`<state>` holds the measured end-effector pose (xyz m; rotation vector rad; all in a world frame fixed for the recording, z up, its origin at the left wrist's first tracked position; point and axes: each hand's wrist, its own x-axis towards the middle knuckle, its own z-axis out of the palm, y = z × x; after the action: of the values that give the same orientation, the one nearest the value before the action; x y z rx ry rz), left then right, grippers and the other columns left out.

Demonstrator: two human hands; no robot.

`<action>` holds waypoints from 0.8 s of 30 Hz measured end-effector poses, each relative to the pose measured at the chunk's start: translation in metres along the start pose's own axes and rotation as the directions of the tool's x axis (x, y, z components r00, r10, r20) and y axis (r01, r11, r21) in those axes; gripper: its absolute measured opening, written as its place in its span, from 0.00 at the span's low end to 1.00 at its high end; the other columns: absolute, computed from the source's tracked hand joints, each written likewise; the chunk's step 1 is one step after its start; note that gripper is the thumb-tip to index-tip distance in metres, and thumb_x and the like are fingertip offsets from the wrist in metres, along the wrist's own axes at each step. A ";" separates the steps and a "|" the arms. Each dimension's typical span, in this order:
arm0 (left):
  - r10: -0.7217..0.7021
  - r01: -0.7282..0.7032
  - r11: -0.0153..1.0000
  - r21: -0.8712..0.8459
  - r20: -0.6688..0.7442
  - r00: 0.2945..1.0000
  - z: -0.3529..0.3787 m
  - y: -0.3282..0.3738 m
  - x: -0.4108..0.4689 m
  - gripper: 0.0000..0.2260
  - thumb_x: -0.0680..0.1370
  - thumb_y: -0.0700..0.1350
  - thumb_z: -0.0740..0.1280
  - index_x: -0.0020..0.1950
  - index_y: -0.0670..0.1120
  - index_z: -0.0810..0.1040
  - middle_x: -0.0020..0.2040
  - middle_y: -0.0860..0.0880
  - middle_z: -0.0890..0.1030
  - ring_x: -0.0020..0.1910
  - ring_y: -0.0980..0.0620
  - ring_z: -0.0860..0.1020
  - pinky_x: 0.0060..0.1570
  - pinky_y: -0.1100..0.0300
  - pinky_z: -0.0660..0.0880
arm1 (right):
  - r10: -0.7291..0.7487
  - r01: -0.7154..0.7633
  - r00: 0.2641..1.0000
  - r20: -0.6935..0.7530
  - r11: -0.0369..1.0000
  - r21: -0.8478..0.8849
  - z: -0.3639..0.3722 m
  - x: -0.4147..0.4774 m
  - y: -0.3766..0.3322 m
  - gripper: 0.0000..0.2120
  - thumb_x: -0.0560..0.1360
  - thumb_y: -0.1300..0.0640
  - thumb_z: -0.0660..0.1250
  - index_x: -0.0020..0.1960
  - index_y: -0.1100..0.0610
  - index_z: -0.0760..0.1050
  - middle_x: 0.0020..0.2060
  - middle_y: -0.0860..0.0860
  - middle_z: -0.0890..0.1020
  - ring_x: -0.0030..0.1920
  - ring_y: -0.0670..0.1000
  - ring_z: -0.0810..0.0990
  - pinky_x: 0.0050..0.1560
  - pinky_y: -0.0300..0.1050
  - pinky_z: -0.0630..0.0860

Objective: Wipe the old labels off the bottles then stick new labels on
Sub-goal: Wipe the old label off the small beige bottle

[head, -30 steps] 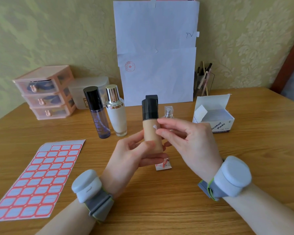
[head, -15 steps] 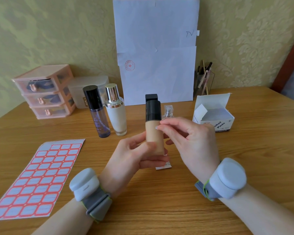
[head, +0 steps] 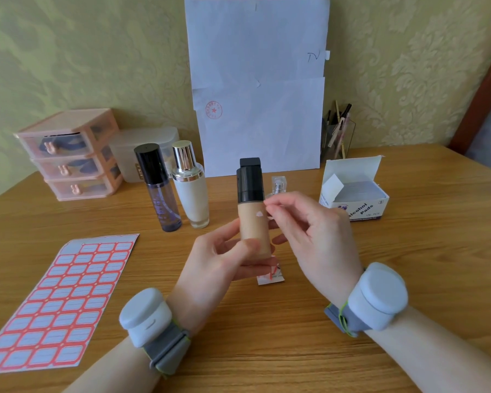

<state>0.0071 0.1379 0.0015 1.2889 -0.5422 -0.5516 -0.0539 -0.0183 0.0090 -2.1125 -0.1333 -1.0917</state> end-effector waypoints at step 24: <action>0.041 -0.036 0.981 0.191 -0.019 0.999 0.000 -0.001 -0.001 0.15 0.77 0.39 0.70 0.63 0.48 0.80 0.46 0.44 0.88 0.46 0.45 0.87 0.45 0.59 0.83 | -0.280 0.335 0.941 0.191 0.848 -0.411 -0.011 0.007 -0.004 0.05 0.77 0.60 0.66 0.44 0.60 0.79 0.30 0.50 0.80 0.26 0.53 0.78 0.25 0.48 0.75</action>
<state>0.0057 0.1384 0.0001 1.4611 -0.6109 -0.4604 -0.0587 -0.0242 0.0207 -2.6357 -0.3231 -1.2669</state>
